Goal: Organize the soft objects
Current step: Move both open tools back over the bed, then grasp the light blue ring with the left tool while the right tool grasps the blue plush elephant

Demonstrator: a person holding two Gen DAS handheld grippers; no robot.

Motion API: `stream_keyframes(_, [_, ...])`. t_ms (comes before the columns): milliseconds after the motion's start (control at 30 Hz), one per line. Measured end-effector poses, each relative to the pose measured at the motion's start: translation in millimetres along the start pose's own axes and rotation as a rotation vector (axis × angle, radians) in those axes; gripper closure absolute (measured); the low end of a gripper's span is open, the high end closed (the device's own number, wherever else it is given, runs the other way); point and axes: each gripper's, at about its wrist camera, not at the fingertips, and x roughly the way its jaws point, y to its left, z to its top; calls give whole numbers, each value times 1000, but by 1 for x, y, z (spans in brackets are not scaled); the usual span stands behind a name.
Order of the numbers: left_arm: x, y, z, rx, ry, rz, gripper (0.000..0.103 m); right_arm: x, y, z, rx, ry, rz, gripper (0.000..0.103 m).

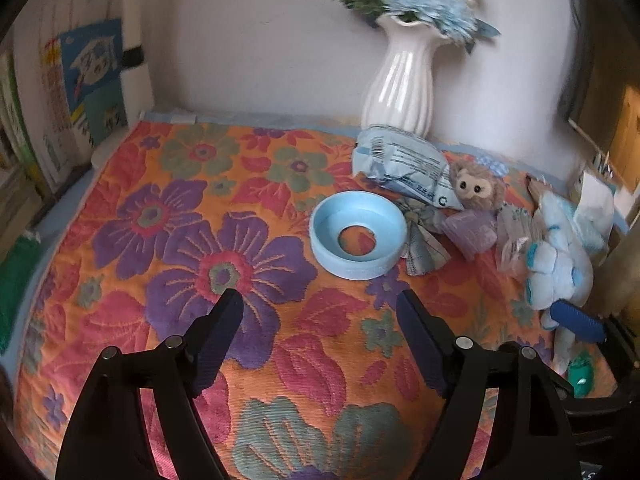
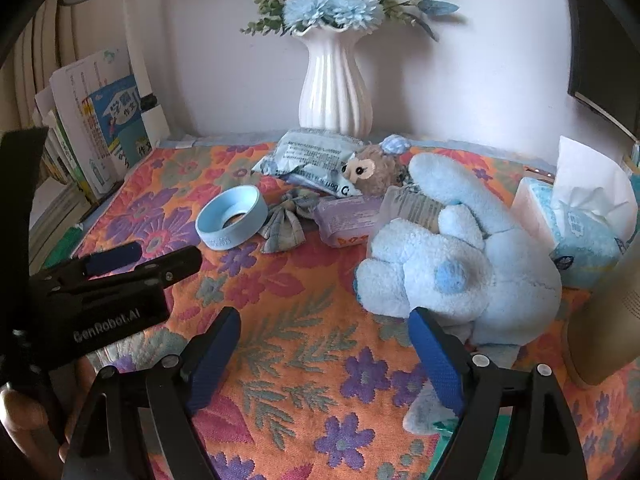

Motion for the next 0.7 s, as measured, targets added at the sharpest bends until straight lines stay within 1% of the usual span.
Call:
stream_keyframes(100, [3, 13, 1, -70, 18, -42, 26, -7, -7, 1, 37, -19, 8, 19])
stream_keyframes(167, [5, 22, 1, -117, 41, -76, 26, -13, -14, 3, 73, -10, 27, 19])
stream_keyframes(233, [6, 26, 1, -139, 78, -99, 26, -21, -20, 4, 99, -8, 51, 18])
stream_keyframes(300, [0, 24, 3, -149, 102, -114, 26, -31, -27, 6, 110, -10, 44, 19])
stream_keyframes(333, [-3, 21, 6, -139, 111, -114, 26, -35, -30, 7, 109, -10, 29, 19])
stream_keyframes(400, [-10, 8, 19, -87, 121, -105, 25, -45, -41, 9, 110, -15, -1, 19])
stream_keyframes(433, [-12, -1, 28, -54, 116, -113, 18, -49, -45, 9, 116, -16, -18, 18])
stream_keyframes(467, [-10, -6, 34, -34, 115, -123, 13, -52, -53, 9, 128, -12, -51, 18])
stream_keyframes(500, [-5, -11, 40, -13, 118, -124, 12, -52, -60, 9, 141, -2, -72, 18])
stream_keyframes(533, [7, -17, 47, 17, 119, -91, 12, -52, -67, 8, 156, 10, -84, 18])
stream_keyframes(600, [31, -22, 52, 63, 123, -20, 13, -48, -81, 8, 194, 40, -65, 18])
stream_keyframes(633, [43, -24, 53, 82, 138, -4, 13, -46, -88, 8, 215, 54, -51, 18])
stream_keyframes(700, [60, -22, 51, 80, 163, -8, 13, -38, -96, 10, 262, 79, -21, 18])
